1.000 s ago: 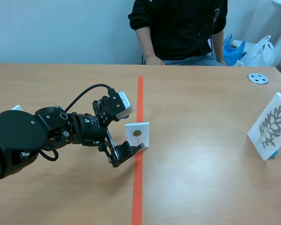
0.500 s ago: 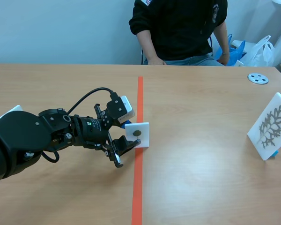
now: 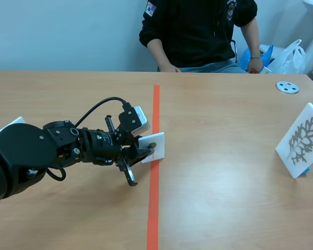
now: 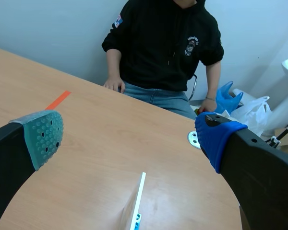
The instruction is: Sort the leaf by its shape. The table is split by an orange tape line. A compound leaf with several leaflets goes to the left side, a simple leaf with one blade goes to the right side. Return to the home posture when a red brick is placed on the table.
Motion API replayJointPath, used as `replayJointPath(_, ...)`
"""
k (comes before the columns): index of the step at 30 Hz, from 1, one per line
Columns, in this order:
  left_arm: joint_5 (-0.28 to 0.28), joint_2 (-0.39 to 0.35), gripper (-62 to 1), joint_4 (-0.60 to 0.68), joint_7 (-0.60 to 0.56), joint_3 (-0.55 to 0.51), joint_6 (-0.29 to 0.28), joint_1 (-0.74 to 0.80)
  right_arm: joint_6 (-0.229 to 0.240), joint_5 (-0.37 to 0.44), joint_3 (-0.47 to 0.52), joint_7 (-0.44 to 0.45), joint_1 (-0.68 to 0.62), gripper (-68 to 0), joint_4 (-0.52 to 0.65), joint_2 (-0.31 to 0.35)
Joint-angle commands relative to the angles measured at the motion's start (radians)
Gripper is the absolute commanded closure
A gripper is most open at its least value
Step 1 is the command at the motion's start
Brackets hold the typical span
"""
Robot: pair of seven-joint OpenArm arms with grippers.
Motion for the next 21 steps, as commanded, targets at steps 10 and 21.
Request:
replayJointPath(10, -0.011, 0.007, -11.7, 0.022, -0.025, -0.001, -0.002, -0.017, -0.004, 0.011, 0.001, 0.011, 0.002, -56.4, 0.005, 0.002)
replayJointPath(21, -0.018, -0.001, -11.5, 0.044, -0.024, -0.058, -0.007, -0.013, -0.004, 0.011, 0.001, 0.011, 0.002, -56.4, 0.005, 0.002)
